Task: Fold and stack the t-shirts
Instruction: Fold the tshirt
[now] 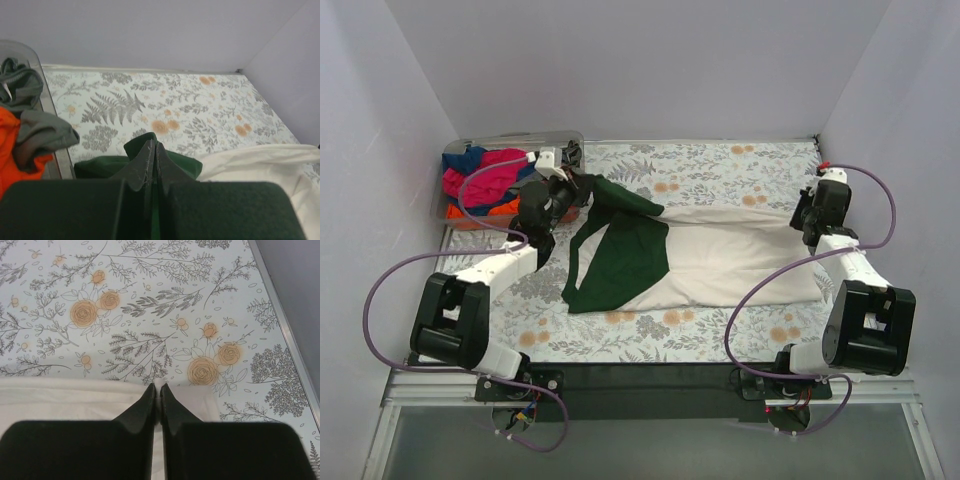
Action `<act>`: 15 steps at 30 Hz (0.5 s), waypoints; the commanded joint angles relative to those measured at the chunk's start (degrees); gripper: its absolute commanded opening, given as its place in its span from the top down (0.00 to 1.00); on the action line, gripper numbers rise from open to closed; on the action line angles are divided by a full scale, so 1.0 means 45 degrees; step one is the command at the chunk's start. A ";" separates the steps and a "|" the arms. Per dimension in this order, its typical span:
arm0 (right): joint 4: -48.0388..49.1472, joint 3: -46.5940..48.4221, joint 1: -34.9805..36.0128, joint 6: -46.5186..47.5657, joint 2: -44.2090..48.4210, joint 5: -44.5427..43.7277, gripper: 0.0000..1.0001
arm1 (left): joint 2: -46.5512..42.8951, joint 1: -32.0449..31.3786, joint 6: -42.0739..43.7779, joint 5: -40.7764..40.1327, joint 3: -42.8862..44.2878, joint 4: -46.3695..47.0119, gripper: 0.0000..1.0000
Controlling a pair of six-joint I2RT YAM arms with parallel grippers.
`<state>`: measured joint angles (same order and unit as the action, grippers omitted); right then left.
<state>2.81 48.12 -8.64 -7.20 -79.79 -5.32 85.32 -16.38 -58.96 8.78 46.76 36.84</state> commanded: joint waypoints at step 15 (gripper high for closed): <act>-0.0605 -0.0400 0.0085 -0.0079 0.0407 -0.1961 0.99 | -0.5559 -0.0637 -0.0707 -0.0466 -0.4258 -0.1057 1.00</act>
<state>-0.27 46.04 -8.43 -7.33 -79.22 -10.83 63.42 -18.90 -61.60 7.90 29.23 34.02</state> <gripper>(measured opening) 0.022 0.017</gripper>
